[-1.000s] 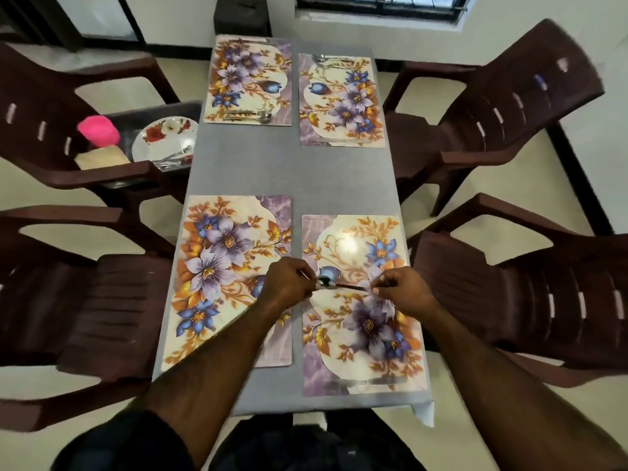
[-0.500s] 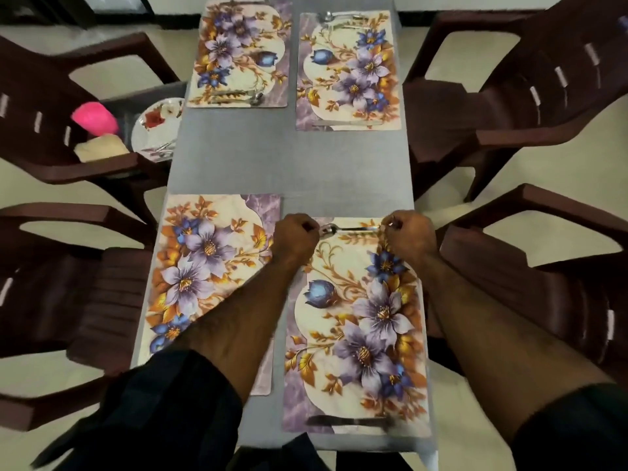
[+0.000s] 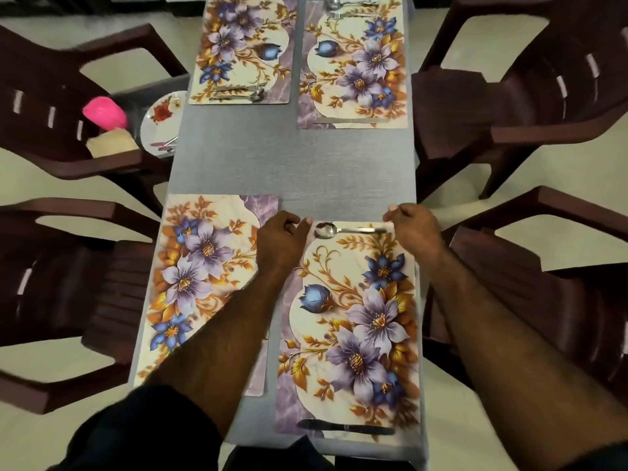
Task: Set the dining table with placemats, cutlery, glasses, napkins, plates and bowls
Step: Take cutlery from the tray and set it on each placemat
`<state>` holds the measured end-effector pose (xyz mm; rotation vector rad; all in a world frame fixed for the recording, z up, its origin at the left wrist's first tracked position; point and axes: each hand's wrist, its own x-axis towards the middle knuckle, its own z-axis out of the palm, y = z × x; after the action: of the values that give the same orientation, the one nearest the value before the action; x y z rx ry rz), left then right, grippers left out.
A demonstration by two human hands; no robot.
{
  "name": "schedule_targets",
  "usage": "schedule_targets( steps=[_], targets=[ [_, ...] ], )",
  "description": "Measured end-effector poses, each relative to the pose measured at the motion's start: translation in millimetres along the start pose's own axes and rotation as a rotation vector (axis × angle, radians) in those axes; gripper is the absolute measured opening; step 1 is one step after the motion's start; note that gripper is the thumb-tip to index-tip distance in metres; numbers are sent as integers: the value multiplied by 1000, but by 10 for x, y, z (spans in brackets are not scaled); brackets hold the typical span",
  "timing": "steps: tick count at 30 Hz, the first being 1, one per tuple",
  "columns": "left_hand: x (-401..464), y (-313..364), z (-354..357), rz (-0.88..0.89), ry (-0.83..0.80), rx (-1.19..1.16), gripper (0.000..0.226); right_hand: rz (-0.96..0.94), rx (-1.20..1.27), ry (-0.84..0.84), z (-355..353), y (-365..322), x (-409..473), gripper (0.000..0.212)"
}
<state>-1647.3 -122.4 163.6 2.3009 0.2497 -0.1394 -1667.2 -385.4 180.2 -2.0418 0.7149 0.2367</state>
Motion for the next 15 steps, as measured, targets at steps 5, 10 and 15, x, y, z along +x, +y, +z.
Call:
schedule_targets(
  steps=[5,10,15],
  targets=[
    [-359,189,-71,-142,-390,-438,24,276,1222,-241,-28,-338,-136,43],
    [-475,458,-203,-213,-564,-703,23,265,1516,-136,168,-431,-244,38],
    [-402,438,-261,-161,-426,-561,16,94,802,-115,92,-289,-361,45]
  ],
)
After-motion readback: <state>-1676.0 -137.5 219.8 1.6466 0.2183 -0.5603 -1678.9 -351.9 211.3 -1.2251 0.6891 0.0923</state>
